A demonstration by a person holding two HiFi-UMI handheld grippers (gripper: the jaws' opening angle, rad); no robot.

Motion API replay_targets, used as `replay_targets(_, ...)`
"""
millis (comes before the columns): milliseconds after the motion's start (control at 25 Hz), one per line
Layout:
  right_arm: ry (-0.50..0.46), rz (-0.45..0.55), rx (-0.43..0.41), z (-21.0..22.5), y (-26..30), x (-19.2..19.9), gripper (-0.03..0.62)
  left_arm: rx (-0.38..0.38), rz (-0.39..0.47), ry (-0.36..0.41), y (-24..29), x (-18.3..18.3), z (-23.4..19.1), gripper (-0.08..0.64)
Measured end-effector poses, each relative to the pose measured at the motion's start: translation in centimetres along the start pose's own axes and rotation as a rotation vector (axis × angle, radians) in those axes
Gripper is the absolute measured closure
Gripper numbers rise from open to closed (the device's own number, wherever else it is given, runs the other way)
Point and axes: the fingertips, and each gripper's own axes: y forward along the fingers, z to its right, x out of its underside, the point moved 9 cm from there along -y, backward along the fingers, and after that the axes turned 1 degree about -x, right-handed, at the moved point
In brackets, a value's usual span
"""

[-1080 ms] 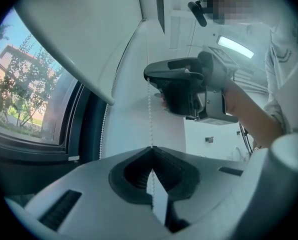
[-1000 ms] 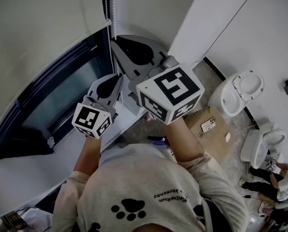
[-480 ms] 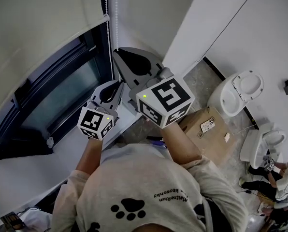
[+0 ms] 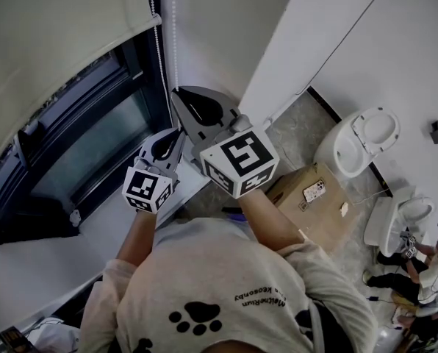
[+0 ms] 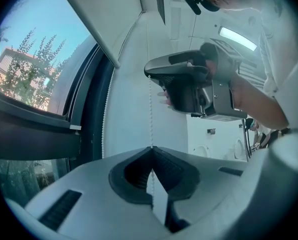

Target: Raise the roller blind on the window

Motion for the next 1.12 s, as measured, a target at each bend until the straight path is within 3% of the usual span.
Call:
replay_targets(160,0.001,-0.047,-0.004,-0.1,0.3,1.5,0.58,-0.021,-0.024,0.041,-0.2,1.7,-0.1,0.552)
replay_targets(400,0.014,-0.083,0.001,-0.6,0.1,3.9,0.58,-0.026,-0.029,-0.01,-0.7,4.3,0.3,0.551)
replay_targets(680,0.016,-0.075,0.019,-0.3,-0.1,4.2,0.58,-0.02,-0.042,-0.018,-0.9,4.3,0.6,0.551)
replay_targets(800,0.019,-0.074,0.021,-0.1,-0.2,4.2,0.58,0.008,-0.055,-0.062,-1.5,3.2,0.3,0.538)
replay_targets(880,0.019,-0.071,0.022,0.0,-0.3,4.2,0.58,0.045,-0.038,-0.115,-1.9,1.8,-0.1,0.431)
replay_targets(1120,0.022,-0.067,0.015,-0.2,-0.2,4.2,0.58,0.076,0.021,-0.136,-3.3,-5.0,-1.9,0.433)
